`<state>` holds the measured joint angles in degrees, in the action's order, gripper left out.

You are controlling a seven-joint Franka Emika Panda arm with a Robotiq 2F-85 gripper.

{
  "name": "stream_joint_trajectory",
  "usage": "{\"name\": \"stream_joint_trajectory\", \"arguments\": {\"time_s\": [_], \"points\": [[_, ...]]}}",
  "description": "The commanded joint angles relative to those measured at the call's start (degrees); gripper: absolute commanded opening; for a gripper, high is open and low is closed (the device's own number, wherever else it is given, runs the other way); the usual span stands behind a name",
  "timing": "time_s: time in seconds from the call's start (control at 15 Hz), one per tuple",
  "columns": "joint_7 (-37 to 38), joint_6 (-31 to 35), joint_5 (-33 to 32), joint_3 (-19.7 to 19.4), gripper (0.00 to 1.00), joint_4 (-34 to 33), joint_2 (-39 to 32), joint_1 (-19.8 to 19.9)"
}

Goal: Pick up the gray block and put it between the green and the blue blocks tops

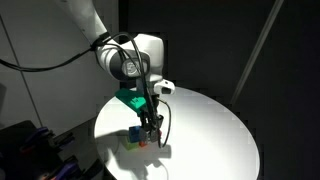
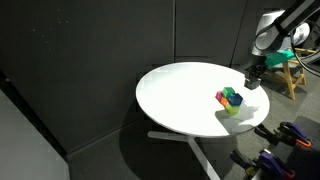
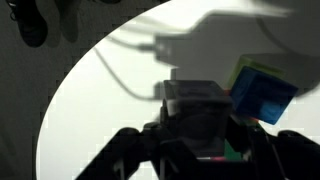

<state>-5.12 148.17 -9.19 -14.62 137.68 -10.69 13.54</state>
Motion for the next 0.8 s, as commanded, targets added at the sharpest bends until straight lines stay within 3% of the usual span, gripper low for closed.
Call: {"name": "stream_joint_trajectory", "arguments": {"time_s": [0.0,0.73], "points": [[6.7,-1.4,-1.5,0.3,0.29,1.9,3.1,-2.7],[19.6,-4.1,2.5,2.9,0.29,-0.4,1.7,-6.5]]}}
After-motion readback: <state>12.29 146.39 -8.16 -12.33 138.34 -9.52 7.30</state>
